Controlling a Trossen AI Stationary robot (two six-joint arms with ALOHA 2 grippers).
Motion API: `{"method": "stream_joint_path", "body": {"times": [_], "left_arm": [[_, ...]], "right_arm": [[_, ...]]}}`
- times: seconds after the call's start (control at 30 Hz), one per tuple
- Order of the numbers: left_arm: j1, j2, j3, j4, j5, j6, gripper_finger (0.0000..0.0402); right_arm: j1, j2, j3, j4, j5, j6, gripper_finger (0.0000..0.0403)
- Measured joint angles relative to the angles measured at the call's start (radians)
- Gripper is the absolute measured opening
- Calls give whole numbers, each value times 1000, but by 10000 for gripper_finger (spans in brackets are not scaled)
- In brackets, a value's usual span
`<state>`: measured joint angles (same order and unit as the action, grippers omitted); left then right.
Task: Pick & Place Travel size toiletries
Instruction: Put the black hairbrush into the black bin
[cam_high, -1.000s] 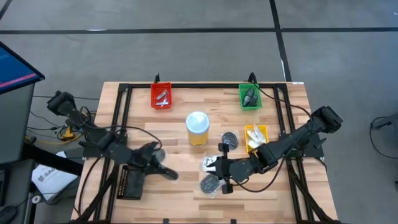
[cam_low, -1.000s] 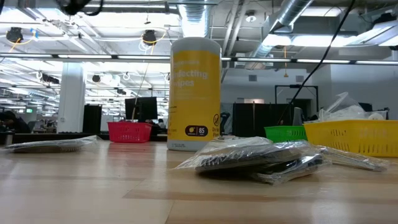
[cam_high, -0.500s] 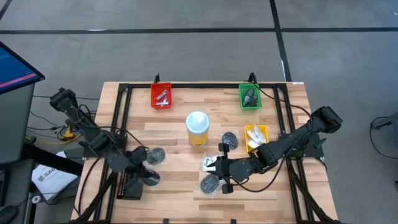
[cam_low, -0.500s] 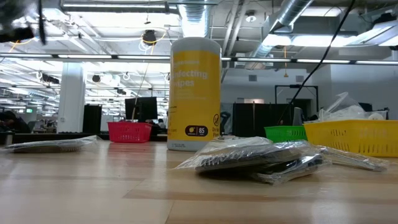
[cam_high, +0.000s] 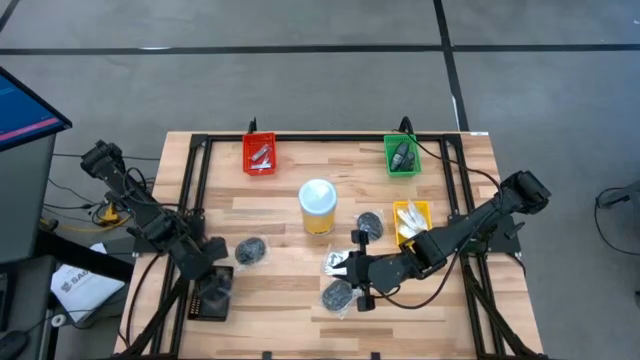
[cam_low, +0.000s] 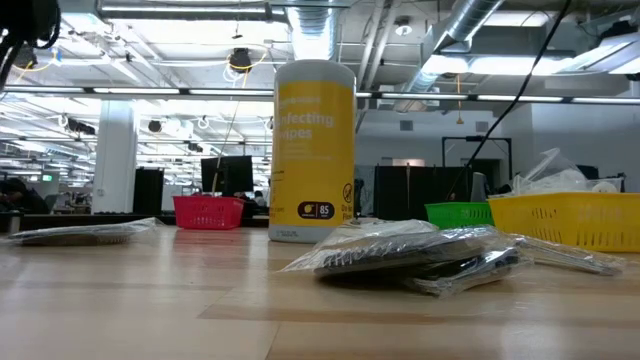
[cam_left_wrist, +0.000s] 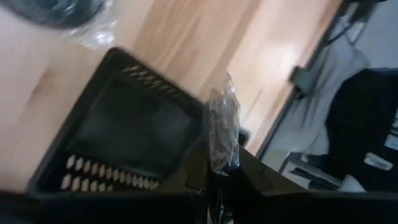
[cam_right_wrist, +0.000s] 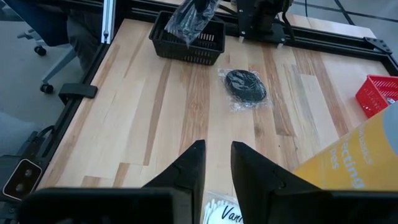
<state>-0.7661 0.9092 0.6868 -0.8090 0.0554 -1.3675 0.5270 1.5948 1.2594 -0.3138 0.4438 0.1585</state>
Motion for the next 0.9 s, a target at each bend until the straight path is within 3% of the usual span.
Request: {"method": "stream_joint_path", "body": {"times": [0.5, 0.9], "left_arm": [[1, 12, 0, -206, 13, -33, 24], [11, 80, 0, -205, -21, 26, 26]], "right_arm": [[-7, 0, 0, 0, 0, 0, 67], [-26, 0, 0, 0, 0, 1, 67]]}}
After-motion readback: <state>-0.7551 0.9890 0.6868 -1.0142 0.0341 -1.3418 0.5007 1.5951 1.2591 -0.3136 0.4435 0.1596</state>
